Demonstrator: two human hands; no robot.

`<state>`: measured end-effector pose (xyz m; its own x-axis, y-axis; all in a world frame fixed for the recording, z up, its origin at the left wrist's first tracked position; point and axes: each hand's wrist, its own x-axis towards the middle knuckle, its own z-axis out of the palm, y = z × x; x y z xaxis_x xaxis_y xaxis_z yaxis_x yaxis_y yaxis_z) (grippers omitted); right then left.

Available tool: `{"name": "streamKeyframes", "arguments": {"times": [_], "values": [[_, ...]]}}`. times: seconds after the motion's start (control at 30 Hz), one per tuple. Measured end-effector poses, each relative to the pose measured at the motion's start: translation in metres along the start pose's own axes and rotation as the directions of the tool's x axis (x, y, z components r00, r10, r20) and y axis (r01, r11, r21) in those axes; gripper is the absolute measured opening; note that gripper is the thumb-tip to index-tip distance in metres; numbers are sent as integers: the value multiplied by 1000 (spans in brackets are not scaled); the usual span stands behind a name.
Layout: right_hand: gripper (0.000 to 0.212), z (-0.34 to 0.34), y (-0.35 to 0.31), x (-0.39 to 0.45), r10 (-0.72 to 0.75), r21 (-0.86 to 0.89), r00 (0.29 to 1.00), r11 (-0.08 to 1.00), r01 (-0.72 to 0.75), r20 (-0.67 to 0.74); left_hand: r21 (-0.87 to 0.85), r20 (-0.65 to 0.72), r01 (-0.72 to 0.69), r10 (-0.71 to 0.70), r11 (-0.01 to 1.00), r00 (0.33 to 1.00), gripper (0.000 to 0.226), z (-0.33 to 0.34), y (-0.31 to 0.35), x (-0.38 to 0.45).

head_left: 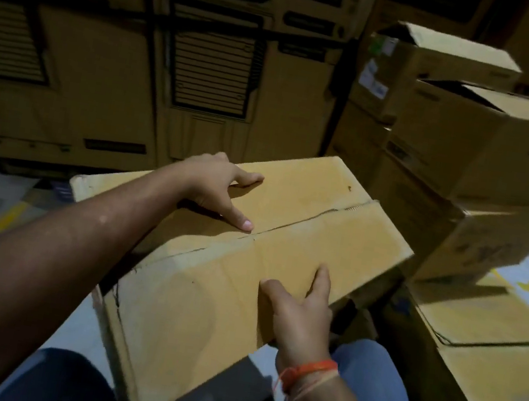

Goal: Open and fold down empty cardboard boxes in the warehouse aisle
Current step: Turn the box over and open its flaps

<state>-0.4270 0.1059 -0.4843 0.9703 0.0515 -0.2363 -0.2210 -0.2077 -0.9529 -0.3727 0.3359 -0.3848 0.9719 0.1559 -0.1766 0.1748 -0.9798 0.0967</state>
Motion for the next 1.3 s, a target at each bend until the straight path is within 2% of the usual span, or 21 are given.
{"name": "streamKeyframes", "arguments": {"times": [0.17, 0.33, 0.57, 0.63, 0.7, 0.77, 0.83, 0.9, 0.97, 1.03, 1.13, 1.2, 1.3], "values": [[103, 29, -17, 53, -166, -75, 962, 980, 186, 218, -98, -122, 241, -252, 966, 960, 119, 8, -52, -25], [96, 56, -15, 118, -243, -227, 880, 906, 356, 409, -270, -151, 376, -425, 886, 893, 117, 63, -84, -27], [93, 100, 69, 231, -156, -381, 788, 809, 448, 596, -430, -103, 534, -627, 728, 772, 115, 210, -94, 31], [91, 110, 105, 263, -75, -446, 775, 781, 437, 628, -457, -43, 585, -673, 670, 738, 115, 257, -92, 50], [92, 120, 145, 291, 43, -520, 756, 752, 406, 653, -460, 99, 623, -661, 633, 744, 120, 307, -92, 72], [96, 133, 181, 311, 202, -614, 733, 708, 349, 649, -423, 307, 666, -595, 614, 743, 130, 353, -95, 92], [101, 148, 208, 325, 253, -672, 750, 666, 324, 611, -417, 425, 684, -537, 598, 728, 137, 384, -100, 109], [105, 160, 224, 337, 245, -702, 773, 629, 333, 586, -411, 453, 691, -525, 595, 721, 136, 399, -109, 126], [107, 163, 241, 346, 325, -757, 758, 568, 321, 566, -355, 503, 699, -503, 621, 703, 125, 414, -119, 137], [108, 160, 259, 352, 464, -849, 738, 445, 283, 489, -294, 544, 704, -492, 647, 680, 122, 429, -124, 148], [96, 157, 277, 351, 576, -938, 745, 277, 208, 336, -360, 637, 721, -409, 592, 654, 131, 455, -116, 155], [98, 160, 278, 351, 587, -941, 741, 276, 197, 327, -413, 632, 742, -421, 528, 651, 130, 466, -106, 160], [113, 165, 281, 363, 596, -926, 717, 323, 197, 361, -456, 604, 766, -474, 454, 640, 126, 469, -95, 170]]}}
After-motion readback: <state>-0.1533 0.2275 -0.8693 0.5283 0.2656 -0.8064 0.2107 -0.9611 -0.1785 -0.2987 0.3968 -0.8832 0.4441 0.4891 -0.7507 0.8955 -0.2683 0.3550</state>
